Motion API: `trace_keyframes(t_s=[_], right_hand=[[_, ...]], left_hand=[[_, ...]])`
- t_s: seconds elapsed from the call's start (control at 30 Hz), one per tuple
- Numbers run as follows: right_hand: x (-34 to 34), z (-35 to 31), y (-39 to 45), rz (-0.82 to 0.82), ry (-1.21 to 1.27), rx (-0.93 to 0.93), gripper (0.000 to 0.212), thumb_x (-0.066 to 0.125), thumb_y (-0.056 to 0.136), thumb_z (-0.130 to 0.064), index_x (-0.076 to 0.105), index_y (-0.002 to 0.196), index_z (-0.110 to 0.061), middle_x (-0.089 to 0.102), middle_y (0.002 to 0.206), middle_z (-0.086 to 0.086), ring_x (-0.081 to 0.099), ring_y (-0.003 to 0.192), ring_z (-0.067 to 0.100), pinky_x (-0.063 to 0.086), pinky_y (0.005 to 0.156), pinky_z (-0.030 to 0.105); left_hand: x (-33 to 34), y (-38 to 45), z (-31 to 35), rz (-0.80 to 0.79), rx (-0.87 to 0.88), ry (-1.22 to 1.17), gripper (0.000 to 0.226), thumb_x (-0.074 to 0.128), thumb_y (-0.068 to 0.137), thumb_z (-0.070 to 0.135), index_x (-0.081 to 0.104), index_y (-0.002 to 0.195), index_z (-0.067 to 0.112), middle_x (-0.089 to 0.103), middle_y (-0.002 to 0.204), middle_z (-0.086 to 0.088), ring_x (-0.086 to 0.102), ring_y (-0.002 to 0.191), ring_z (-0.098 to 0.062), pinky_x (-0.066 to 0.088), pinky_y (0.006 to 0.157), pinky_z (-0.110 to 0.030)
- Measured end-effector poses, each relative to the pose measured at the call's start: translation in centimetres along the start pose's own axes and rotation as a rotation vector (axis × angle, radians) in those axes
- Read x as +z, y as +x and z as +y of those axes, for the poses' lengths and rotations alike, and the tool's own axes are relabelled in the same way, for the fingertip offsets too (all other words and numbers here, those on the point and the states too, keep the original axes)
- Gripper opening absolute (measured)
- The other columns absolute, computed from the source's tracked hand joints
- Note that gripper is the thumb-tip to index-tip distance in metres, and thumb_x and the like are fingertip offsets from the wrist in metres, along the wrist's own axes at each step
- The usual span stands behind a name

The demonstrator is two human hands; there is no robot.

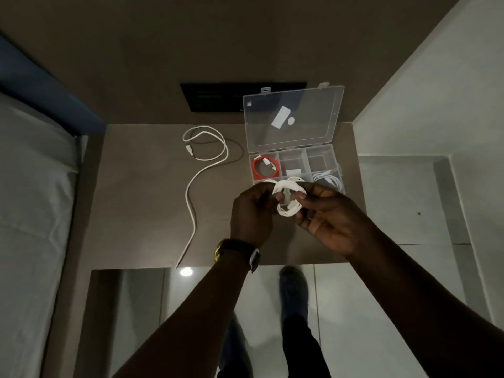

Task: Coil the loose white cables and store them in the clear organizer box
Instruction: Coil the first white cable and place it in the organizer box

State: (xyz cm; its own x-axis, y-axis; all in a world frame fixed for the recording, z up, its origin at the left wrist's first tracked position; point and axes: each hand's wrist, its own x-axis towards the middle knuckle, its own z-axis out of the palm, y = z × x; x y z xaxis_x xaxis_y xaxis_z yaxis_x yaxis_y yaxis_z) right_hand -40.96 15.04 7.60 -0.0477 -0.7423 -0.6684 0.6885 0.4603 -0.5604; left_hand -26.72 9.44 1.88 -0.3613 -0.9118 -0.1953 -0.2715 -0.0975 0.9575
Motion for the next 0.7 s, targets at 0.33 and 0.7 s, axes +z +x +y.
trace_keyframes(t_s=[0.33,0.7], right_hand=[[-5.4,-6.9,8.7,0.111,-0.405,-0.138,0.027,0.060,0.087,0.010,0.061,0.105,-0.010,0.066,0.086,0.004,0.063,0.073,0.015,0.050,0.065,0.027],[-8.0,-4.9,15.1,0.318,-1.108,-0.504,0.022,0.075,0.075,0.000,0.072,0.091,-0.014,0.065,0.077,-0.004,0.064,0.077,0.019,0.057,0.076,0.048]], left_hand=[[6.1,9.1,-0.7,0.150,-0.061,0.045,0.006,0.074,0.075,0.009,0.073,0.078,0.014,0.073,0.079,-0.007,0.067,0.074,-0.020,0.056,0.071,-0.040],[7.5,11.4,-1.9,0.197,0.121,0.617,0.029,0.061,0.075,0.002,0.076,0.098,0.013,0.069,0.095,-0.015,0.067,0.085,-0.031,0.046,0.076,-0.025]])
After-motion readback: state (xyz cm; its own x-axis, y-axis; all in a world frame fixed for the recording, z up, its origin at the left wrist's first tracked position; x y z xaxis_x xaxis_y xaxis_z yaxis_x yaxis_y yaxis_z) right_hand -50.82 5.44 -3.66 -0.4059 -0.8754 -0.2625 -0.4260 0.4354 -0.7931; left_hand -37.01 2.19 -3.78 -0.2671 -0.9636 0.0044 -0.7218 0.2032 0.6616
